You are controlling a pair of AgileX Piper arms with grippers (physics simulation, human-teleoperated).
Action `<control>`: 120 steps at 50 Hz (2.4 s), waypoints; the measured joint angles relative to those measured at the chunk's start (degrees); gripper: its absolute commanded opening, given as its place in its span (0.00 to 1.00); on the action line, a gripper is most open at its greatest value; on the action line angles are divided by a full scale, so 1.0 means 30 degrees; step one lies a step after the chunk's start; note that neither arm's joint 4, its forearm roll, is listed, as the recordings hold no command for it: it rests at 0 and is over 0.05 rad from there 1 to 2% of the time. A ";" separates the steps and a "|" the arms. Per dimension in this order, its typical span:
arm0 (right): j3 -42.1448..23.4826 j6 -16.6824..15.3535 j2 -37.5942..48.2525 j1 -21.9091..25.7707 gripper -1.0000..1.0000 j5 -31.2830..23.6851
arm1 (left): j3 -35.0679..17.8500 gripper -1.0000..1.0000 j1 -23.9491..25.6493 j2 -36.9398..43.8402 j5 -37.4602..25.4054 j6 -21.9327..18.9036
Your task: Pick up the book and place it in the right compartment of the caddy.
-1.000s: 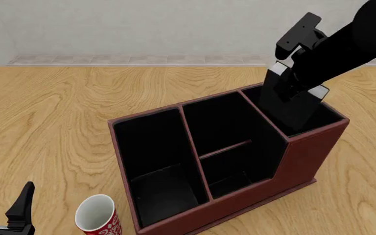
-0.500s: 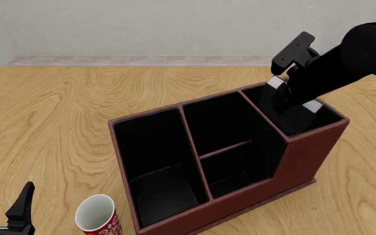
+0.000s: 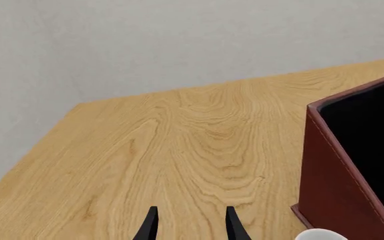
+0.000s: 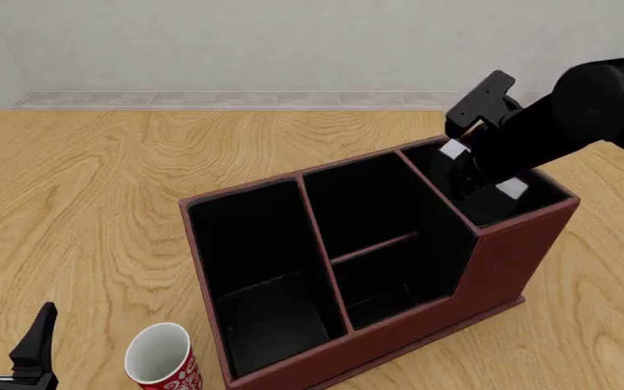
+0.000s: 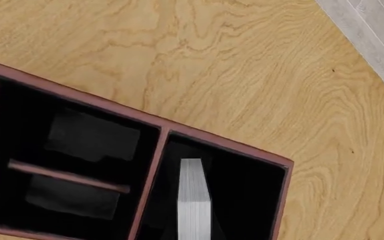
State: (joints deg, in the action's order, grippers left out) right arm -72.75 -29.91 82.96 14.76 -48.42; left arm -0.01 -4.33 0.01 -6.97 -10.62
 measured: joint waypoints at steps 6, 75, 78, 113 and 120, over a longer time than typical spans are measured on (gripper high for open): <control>0.0125 0.0008 0.0040 -0.0152 0.00 0.0155 | 0.0000 1.00 0.0014 0.0000 -0.0025 0.0004; -0.0224 0.0149 -0.0346 -0.1053 1.00 0.0339 | 0.0002 1.00 0.0272 0.0000 -0.0119 0.0080; -0.0346 0.0127 -0.0390 -0.1028 1.00 0.0232 | 0.0002 1.00 0.0281 0.0000 -0.0127 0.0085; -0.1008 -0.0872 -0.5248 -0.0263 1.00 -0.2326 | 0.0000 1.00 0.0407 0.0001 0.0044 0.0031; -0.0005 -0.0617 -0.6924 0.0089 1.00 -0.2238 | -0.0001 1.00 0.0375 0.0001 0.0088 -0.0032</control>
State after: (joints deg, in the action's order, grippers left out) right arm -72.76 -31.76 62.19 15.03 -55.14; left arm -0.02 -3.20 0.01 -6.71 -10.71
